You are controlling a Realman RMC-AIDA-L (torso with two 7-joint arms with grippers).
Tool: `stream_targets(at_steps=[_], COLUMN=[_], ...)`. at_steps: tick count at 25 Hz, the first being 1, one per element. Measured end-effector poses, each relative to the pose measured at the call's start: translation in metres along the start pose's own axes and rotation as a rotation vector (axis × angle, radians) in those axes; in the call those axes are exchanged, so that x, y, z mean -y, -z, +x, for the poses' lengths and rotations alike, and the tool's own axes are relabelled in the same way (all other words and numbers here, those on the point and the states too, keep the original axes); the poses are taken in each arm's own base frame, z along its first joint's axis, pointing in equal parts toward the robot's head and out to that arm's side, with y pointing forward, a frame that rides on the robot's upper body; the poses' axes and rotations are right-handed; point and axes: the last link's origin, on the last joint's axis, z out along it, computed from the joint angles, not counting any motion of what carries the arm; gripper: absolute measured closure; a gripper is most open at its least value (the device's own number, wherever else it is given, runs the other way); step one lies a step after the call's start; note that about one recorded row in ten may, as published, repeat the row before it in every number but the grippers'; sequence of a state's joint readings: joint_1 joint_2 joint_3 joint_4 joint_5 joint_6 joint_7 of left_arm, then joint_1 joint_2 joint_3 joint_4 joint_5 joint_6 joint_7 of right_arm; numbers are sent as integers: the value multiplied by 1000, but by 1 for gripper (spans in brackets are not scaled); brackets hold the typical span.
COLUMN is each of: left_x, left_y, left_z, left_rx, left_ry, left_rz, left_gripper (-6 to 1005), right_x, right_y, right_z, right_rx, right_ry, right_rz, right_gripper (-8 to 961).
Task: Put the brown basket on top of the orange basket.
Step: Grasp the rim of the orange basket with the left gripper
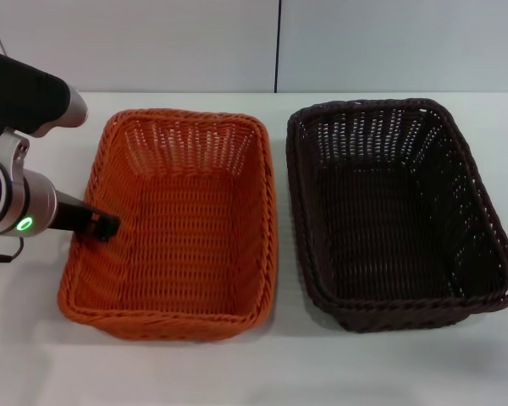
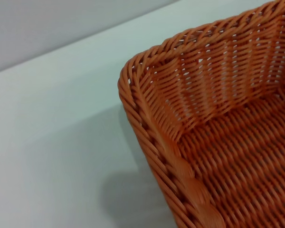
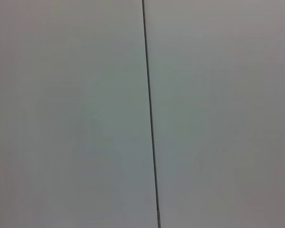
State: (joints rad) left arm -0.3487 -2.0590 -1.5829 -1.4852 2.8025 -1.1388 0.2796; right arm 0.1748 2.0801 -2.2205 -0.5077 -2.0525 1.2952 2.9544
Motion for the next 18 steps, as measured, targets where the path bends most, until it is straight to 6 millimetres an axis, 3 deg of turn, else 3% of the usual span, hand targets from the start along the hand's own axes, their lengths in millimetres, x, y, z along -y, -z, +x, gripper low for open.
stream_targets(at_steps=[7, 13, 18], left_x=[0, 6, 28], left_y=[6, 16, 42], left_z=[8, 17, 25], left_rx=[2, -2, -13], left_ry=[-115, -195, -338], left_rz=[-3, 2, 10], left_gripper=[728, 729, 729], right_x=[1, -2, -4], right_y=[0, -1, -2], right_z=[0, -2, -4], right_rx=[1, 7, 13], right_ry=[-4, -13, -24], right_rz=[8, 5, 6], right_gripper=[280, 281, 281])
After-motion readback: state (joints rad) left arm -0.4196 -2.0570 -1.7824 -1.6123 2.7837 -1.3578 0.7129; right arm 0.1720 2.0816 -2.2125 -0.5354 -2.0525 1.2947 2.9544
